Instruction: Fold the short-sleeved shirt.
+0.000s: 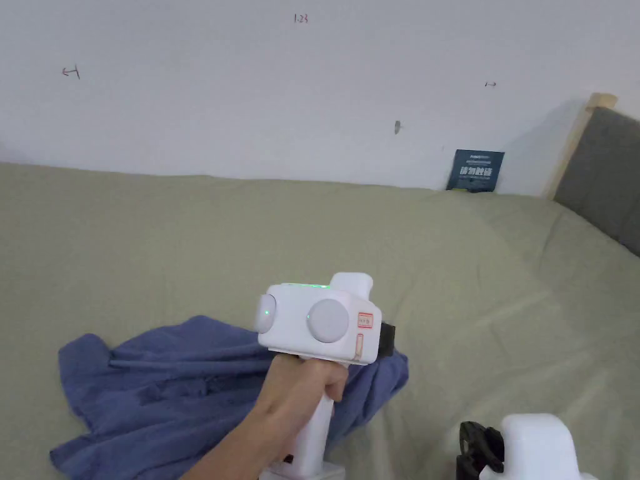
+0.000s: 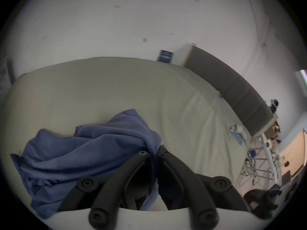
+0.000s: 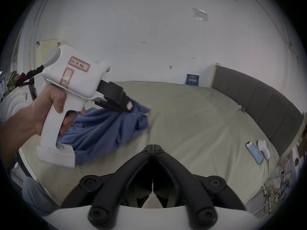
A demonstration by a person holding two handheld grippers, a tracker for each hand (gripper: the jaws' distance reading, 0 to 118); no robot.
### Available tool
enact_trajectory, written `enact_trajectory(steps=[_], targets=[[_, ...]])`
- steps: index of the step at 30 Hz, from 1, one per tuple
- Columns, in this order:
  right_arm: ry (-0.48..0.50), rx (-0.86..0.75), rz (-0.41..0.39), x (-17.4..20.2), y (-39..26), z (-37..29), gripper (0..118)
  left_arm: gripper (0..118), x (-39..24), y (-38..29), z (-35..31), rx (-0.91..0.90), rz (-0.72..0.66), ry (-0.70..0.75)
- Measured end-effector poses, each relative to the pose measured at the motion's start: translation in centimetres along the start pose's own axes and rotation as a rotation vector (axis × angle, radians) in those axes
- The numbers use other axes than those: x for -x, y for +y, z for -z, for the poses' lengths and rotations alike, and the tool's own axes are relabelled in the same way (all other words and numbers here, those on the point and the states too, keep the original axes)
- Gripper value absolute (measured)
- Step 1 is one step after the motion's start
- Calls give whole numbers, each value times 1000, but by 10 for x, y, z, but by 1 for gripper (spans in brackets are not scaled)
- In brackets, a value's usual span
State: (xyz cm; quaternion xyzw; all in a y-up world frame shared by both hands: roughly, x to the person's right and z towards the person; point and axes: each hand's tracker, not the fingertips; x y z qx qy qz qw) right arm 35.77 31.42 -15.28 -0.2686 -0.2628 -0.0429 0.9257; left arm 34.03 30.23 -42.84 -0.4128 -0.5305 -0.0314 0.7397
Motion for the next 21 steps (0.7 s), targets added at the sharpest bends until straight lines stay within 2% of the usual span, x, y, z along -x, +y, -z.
enact_trajectory(steps=[7,8,9,10,11,12,13,15,17,21], targets=[[-30,36,40,-21,-10,13,1,3,-11,-49,72,166,70,233],[-29,38,41,-21,-10,14,1,4,-10,-53,73,154,69,226],[-30,40,41,-21,-11,15,1,13,-7,-56,69,149,66,208],[-30,41,42,-19,-11,15,1,43,-7,-59,62,132,44,219],[-26,41,44,-19,-10,15,1,98,-6,-61,57,130,41,226],[-24,39,50,-18,-9,14,1,117,-2,-63,45,122,29,222],[-21,34,55,-16,-7,11,1,111,-3,-73,27,62,12,228],[-13,15,57,-11,-3,3,1,111,-5,-82,-4,43,8,235],[-2,-18,54,-5,2,-6,1,110,-2,-66,-67,-50,12,231],[34,-62,63,9,9,-28,1,106,-2,-93,-172,-252,86,356]])
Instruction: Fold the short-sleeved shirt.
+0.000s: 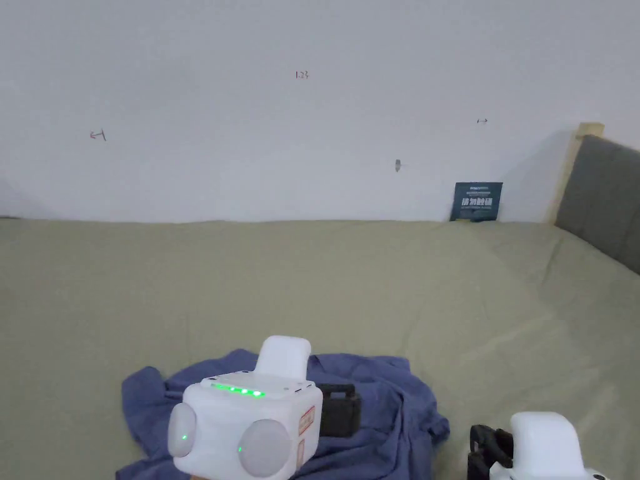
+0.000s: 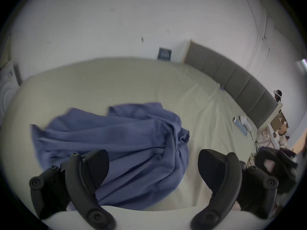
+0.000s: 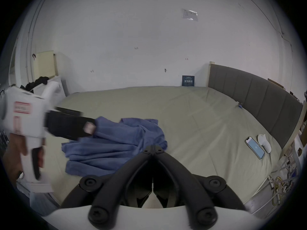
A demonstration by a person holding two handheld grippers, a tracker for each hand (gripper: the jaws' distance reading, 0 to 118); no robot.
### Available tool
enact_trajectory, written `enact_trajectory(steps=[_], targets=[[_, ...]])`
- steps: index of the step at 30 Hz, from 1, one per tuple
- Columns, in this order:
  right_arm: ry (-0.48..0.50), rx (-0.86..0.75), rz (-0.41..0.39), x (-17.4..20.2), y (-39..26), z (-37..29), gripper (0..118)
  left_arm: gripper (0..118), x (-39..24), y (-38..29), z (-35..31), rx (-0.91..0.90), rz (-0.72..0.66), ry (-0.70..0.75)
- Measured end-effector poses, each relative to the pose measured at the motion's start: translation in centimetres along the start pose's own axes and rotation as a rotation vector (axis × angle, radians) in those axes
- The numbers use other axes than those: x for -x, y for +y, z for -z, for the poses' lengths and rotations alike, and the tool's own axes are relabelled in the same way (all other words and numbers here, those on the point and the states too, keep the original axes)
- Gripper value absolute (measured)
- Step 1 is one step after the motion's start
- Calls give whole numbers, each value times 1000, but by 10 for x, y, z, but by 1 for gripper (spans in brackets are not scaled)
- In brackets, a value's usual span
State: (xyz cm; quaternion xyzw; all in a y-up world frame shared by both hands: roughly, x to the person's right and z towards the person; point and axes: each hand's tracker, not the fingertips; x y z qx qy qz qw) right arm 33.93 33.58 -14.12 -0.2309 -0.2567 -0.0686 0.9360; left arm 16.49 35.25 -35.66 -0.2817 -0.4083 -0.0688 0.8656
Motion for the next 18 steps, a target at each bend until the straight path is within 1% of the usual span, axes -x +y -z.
enact_trajectory(steps=[1,2,3,4,5,6,8,9,11,13,16,18], targets=[[7,-18,-12,5,0,-8,1,103,11,-3,-29,-45,-1,53],[11,-25,-16,10,1,-13,1,98,22,-9,-60,-108,-15,84],[22,-30,-14,13,2,-18,1,79,33,-16,-87,-153,-30,101],[36,-40,-12,17,2,-23,1,55,43,-24,-111,-205,-59,122],[38,-45,-13,22,2,-28,1,21,50,-32,-130,-224,-56,154],[48,-57,-18,26,1,-33,1,0,57,-40,-149,-221,-55,208],[56,-72,-28,34,-1,-42,1,0,69,-57,-178,-258,-61,290],[56,-81,-37,40,-4,-48,1,0,75,-65,-192,-239,-60,289],[65,-91,-52,47,-9,-57,1,0,82,-77,-215,-289,-113,350],[74,-105,-55,53,-13,-65,1,0,87,-83,-230,-295,-105,406],[73,-110,-70,59,-15,-70,1,0,88,-89,-244,-308,-116,413],[82,-111,-64,60,-15,-71,1,0,89,-93,-249,-322,-126,432]])
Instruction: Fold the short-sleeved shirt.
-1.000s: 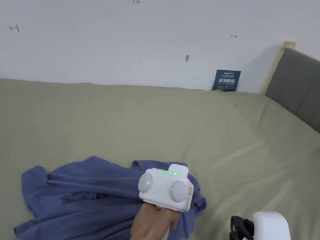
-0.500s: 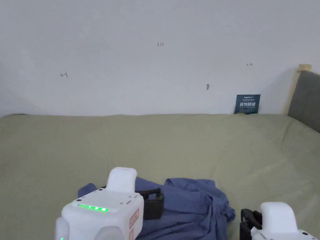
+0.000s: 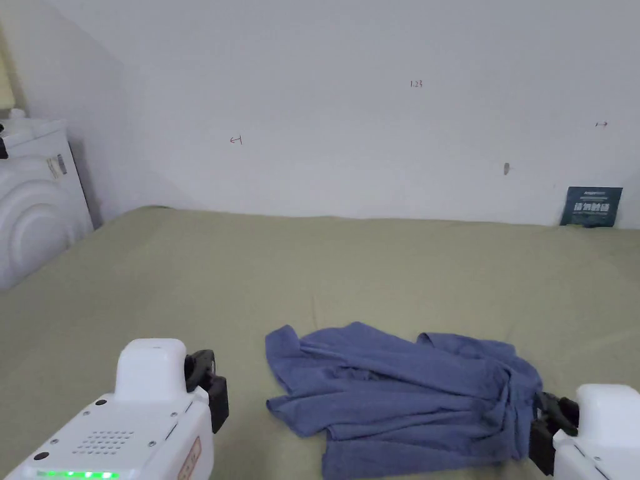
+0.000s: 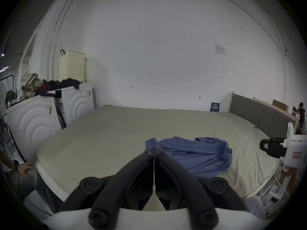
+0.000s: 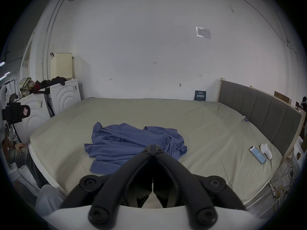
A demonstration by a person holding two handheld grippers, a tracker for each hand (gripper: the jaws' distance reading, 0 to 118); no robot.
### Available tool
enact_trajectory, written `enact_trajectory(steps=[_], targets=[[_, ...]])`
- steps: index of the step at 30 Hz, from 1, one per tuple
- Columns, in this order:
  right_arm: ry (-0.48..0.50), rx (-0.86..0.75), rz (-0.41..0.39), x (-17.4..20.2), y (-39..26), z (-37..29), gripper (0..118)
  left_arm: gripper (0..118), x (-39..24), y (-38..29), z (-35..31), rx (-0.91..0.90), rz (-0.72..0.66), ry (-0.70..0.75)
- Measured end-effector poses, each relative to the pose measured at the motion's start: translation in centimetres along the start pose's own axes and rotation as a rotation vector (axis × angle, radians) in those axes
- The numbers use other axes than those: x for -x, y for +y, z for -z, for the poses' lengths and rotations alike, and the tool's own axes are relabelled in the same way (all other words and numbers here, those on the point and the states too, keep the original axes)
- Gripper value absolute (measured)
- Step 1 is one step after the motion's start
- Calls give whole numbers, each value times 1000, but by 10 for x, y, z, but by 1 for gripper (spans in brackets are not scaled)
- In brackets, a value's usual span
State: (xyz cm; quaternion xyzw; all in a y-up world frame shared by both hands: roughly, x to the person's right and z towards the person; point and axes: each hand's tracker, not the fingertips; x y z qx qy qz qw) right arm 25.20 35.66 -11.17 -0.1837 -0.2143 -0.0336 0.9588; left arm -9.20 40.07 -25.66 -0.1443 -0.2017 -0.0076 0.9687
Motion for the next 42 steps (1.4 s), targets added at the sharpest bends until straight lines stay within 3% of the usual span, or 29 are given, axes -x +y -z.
enact_trajectory(steps=[11,20,22,23,25,26,27,32,35,37,38,39,42], targets=[[10,12,-6,3,6,7,1,0,9,-8,35,105,-22,-56],[34,83,20,4,-3,54,1,1,25,-45,178,423,-71,-109],[34,108,16,3,-6,67,1,21,23,-54,214,513,-86,-161],[37,117,19,2,-8,75,1,21,17,-61,234,549,-84,-126],[34,144,19,-1,-11,87,1,107,9,-76,267,631,-44,-120],[32,150,16,-2,-13,93,1,118,6,-82,271,573,-39,-111],[31,160,13,-3,-15,100,1,114,2,-96,279,656,-29,-85],[22,205,-7,-8,-22,118,1,114,-20,-117,333,736,10,-28],[29,217,-6,-10,-24,122,1,103,-32,-123,331,713,109,8],[30,223,-14,-12,-24,124,1,57,-35,-114,317,686,104,-58],[30,226,-18,-12,-24,125,1,11,-38,-108,311,660,121,-50],[36,229,-17,-14,-24,125,1,0,-39,-109,307,583,118,-77],[36,244,-18,-20,-23,134,1,0,-37,-105,311,696,90,-112]])
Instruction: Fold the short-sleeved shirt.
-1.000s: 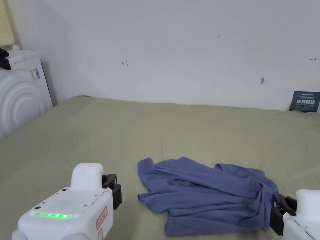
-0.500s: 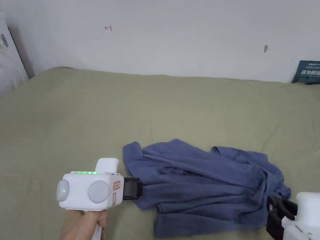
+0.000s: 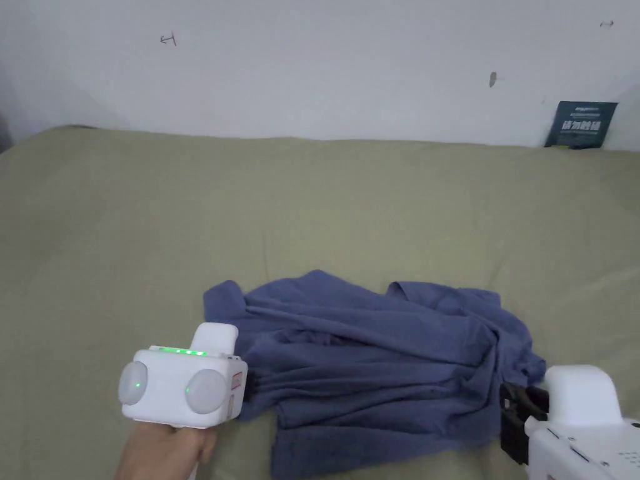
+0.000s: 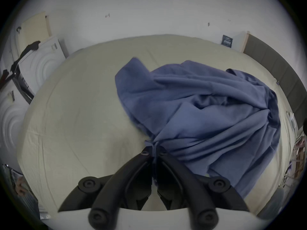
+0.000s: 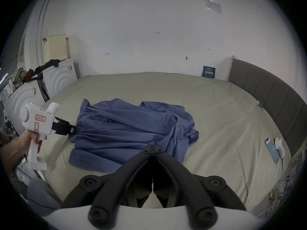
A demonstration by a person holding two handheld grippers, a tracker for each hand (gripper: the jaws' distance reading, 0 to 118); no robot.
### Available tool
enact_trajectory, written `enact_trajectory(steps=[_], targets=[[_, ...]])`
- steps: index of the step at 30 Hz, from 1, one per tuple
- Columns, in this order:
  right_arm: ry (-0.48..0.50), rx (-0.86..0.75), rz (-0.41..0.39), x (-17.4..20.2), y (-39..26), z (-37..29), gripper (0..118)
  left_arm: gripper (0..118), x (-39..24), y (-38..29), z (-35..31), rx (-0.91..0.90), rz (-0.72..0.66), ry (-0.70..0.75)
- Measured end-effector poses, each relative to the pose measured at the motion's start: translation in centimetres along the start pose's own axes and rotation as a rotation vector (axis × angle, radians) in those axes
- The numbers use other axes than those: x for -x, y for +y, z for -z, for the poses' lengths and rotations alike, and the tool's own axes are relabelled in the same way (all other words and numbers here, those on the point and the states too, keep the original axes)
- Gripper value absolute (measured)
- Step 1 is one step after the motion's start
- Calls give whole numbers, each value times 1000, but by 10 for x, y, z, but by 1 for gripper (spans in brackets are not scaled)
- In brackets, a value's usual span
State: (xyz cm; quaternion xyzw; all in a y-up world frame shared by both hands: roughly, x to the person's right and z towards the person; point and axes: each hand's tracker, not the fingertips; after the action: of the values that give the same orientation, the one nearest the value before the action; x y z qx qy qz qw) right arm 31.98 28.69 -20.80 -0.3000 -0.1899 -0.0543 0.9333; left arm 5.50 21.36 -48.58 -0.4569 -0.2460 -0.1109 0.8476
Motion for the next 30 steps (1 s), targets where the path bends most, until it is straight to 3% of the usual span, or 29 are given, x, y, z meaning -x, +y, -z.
enact_trajectory(steps=[7,14,15,16,18,19,24,26,27,28,29,30], targets=[[-57,54,16,-40,25,47,1,0,3,-2,2,-8,0,-4],[-88,183,74,-103,75,145,1,0,12,-3,7,-8,-7,-45],[-83,225,71,-110,82,162,8,0,11,-4,6,-8,-6,-48],[-91,221,64,-116,86,173,31,0,12,-4,6,-8,-5,-52],[-66,298,69,-126,93,201,113,0,13,-4,7,-11,-11,-64],[-54,309,87,-128,96,211,118,0,13,-4,6,-11,-13,-69],[-40,425,96,-128,97,260,118,0,16,-4,7,-11,-14,-87],[-33,506,8,-118,82,271,115,0,16,-3,9,-3,-10,-90],[-83,530,-72,-110,74,276,107,0,17,-2,10,-2,-10,-91],[-112,474,-98,-106,69,275,107,0,16,-3,10,-1,-8,-91],[-99,459,-39,-107,71,271,104,0,16,-3,10,-1,-7,-89],[-84,476,-4,-110,77,268,90,0,16,-3,10,-2,-9,-88]])
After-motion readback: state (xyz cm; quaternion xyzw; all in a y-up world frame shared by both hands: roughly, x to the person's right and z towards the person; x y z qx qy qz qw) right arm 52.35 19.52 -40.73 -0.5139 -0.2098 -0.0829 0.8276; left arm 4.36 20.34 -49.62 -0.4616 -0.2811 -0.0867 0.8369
